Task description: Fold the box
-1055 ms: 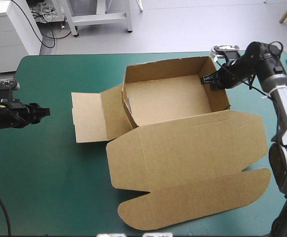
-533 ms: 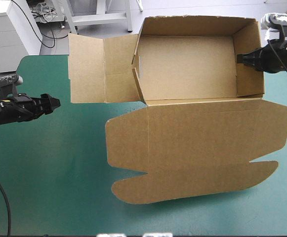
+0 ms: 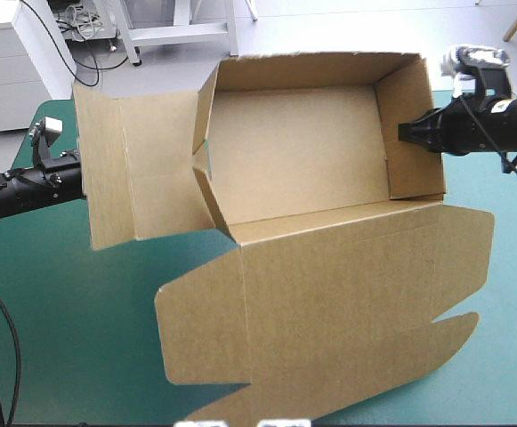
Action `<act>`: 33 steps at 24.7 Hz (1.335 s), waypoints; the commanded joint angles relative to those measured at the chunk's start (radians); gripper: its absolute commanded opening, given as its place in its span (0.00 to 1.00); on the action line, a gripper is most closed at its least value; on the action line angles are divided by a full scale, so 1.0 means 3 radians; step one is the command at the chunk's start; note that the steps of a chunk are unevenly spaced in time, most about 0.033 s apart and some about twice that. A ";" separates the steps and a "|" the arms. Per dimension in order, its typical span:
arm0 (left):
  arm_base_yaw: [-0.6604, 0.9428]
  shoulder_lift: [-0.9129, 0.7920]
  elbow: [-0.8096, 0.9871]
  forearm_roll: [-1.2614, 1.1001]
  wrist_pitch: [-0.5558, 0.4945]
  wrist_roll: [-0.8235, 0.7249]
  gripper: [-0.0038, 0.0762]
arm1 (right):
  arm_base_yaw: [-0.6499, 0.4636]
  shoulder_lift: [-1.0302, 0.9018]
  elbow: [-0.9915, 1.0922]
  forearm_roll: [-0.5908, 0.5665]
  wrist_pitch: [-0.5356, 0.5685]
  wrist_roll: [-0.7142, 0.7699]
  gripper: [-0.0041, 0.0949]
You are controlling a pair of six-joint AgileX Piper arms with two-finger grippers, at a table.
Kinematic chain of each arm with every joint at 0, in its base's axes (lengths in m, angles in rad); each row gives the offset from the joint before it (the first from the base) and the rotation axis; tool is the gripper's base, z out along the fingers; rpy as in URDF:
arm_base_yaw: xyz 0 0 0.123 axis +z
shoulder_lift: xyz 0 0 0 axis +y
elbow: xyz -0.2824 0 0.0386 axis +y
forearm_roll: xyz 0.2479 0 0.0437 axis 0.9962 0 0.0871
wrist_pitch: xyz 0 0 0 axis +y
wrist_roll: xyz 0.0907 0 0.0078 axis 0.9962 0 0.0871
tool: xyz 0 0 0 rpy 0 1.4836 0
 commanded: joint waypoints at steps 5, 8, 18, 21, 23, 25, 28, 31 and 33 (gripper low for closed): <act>0.0008 -0.0107 -0.0106 -0.0319 0.0508 0.0137 0.75 | 0.0400 0.0298 0.0054 0.0177 -0.0667 0.0026 0.02; 0.0008 -0.0154 -0.0106 -0.0290 0.0508 0.0137 0.75 | 0.0517 0.0586 0.0054 0.0040 -0.0778 0.0054 0.03; -0.0094 -0.0210 -0.0106 -0.0270 0.0508 0.0124 0.75 | 0.0827 0.1063 0.0054 0.0023 -0.1094 0.0136 0.03; -0.0217 -0.0214 -0.0106 -0.0231 0.0489 0.0124 0.75 | 0.0918 0.1131 0.0054 0.0023 -0.1161 0.0143 0.03; -0.0289 -0.0214 -0.0106 -0.0231 0.0489 0.0124 0.75 | 0.0963 0.1176 0.0054 0.0021 -0.1189 0.0162 0.03; -0.0361 -0.0214 -0.0106 -0.0231 0.0489 0.0158 0.75 | 0.0985 0.1208 0.0054 0.0009 -0.1212 0.0176 0.03; -0.0431 -0.0214 -0.0106 -0.0225 0.0489 0.0114 0.75 | 0.0993 0.1238 0.0054 0.0025 -0.1220 0.0197 0.03; -0.0485 -0.0214 -0.0106 -0.0191 0.0489 0.0108 0.75 | 0.0993 0.1244 0.0054 0.0025 -0.1213 0.0236 0.03; -0.0534 -0.0214 -0.0106 -0.0076 0.0476 0.0059 0.75 | 0.1017 0.1244 0.0054 0.0025 -0.1213 0.0235 0.03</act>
